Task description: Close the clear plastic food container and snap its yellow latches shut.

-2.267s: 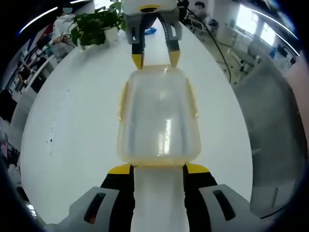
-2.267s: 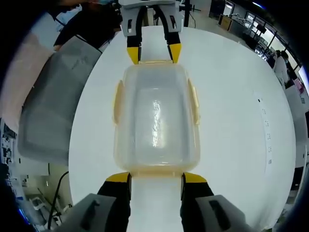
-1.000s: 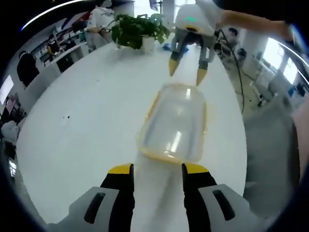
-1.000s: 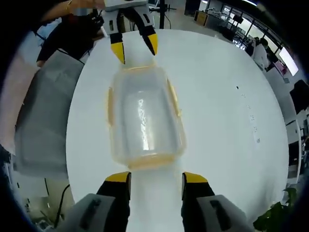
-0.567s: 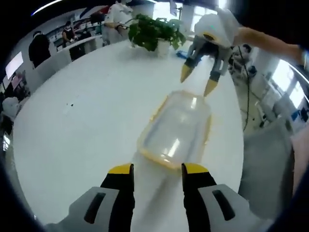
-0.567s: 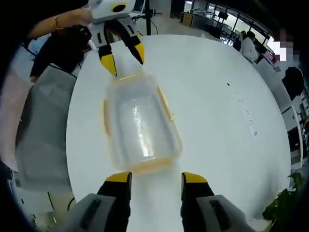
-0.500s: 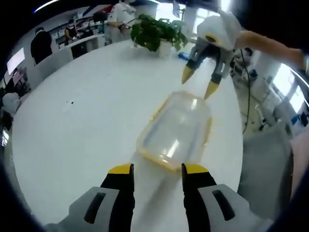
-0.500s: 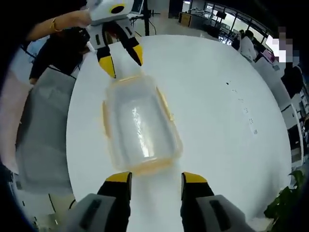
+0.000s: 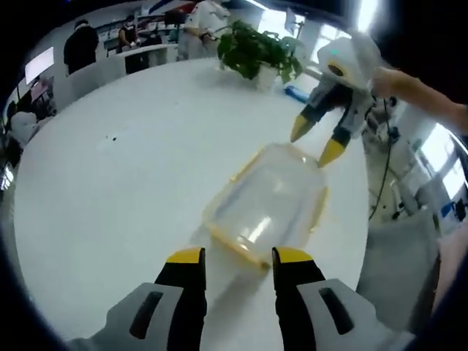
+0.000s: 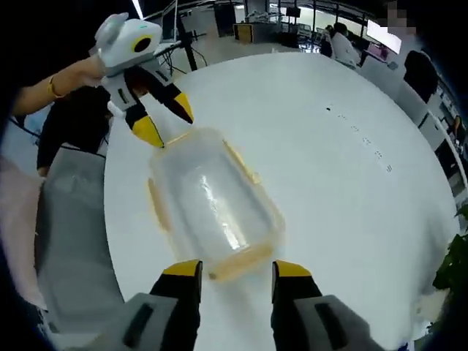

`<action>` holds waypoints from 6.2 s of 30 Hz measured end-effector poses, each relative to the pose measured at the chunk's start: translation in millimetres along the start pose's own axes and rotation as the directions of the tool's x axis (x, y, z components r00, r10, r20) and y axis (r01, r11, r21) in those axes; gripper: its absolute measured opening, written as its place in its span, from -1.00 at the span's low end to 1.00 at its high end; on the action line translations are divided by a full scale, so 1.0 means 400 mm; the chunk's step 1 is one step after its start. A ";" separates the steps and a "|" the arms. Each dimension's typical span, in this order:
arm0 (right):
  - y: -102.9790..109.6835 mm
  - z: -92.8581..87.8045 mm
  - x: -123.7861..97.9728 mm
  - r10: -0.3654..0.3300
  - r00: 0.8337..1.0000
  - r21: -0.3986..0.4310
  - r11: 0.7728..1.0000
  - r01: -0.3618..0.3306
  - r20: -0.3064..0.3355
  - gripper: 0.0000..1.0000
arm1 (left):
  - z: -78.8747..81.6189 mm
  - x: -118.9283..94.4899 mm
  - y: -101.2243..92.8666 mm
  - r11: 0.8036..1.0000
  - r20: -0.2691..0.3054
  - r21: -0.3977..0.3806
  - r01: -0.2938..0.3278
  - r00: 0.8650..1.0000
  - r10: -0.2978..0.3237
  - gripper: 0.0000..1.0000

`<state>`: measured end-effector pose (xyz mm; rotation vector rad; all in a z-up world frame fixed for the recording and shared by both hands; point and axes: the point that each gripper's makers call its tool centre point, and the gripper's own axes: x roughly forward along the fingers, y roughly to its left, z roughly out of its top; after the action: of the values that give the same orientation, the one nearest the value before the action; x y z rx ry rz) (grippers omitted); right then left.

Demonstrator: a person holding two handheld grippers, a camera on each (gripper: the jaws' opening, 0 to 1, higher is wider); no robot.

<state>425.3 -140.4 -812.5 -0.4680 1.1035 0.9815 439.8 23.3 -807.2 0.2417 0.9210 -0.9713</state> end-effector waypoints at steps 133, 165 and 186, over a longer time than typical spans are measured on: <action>0.016 0.010 0.045 0.145 0.975 0.390 0.898 -0.202 0.169 -0.31 | -0.004 0.054 -0.025 0.943 0.108 -0.322 0.078 0.993 -0.045 -0.43; -0.001 0.028 0.040 0.004 0.993 0.268 0.963 -0.036 0.121 -0.09 | 0.008 0.038 -0.007 0.980 0.089 -0.192 -0.054 0.993 0.072 -0.13; 0.012 0.079 -0.001 -0.039 0.985 0.162 0.987 0.012 0.166 0.05 | 0.034 -0.008 0.001 0.993 0.100 -0.072 -0.091 0.990 0.098 0.18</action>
<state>437.7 -114.5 -798.3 -0.2621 1.0118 0.8849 447.0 17.8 -796.4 0.1748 0.8388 -0.8557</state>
